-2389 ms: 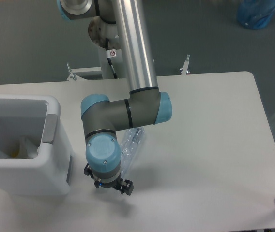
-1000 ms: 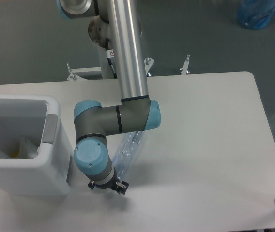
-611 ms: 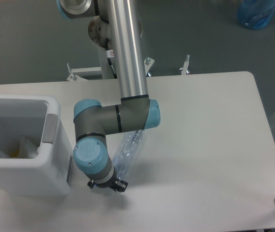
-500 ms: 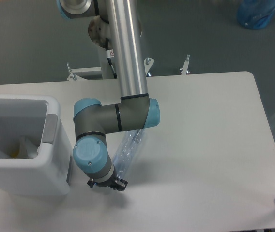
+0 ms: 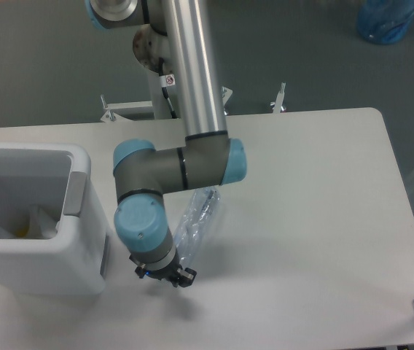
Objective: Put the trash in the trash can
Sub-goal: 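Lower the gripper and close it around the water bottle, then lift the water bottle up off the table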
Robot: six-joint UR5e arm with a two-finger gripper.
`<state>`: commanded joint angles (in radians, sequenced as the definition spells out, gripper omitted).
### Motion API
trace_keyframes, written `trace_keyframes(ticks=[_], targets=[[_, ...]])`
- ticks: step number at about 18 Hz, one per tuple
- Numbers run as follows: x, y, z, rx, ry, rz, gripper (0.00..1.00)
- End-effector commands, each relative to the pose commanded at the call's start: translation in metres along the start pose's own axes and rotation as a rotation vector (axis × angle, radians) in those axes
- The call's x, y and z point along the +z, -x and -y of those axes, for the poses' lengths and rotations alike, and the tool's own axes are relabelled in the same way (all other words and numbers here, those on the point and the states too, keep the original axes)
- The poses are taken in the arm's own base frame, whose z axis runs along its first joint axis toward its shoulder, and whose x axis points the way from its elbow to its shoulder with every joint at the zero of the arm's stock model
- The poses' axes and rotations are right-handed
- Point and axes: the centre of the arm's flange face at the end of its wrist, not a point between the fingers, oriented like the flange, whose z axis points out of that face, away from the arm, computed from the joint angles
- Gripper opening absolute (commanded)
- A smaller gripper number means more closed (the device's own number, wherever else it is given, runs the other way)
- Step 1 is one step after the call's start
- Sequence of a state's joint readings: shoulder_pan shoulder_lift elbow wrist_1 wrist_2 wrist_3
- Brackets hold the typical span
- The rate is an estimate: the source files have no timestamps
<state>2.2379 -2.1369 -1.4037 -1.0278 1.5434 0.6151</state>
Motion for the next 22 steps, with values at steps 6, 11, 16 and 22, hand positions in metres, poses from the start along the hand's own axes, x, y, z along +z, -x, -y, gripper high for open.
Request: trace_keyframes(ticks=[6, 11, 16, 22], targets=[[-0.094, 0.042, -0.005, -0.076, -0.215, -0.030, 0.21], [-0.172, 0.073, -0.008, -0.165, -0.411, -0.079, 0.21], [-0.235, 0.076, -0.010, -0.225, -0.588, -0.163, 0.21], [-0.303, 0.057, -0.009, -0.235, -0.794, -0.258, 0.22]])
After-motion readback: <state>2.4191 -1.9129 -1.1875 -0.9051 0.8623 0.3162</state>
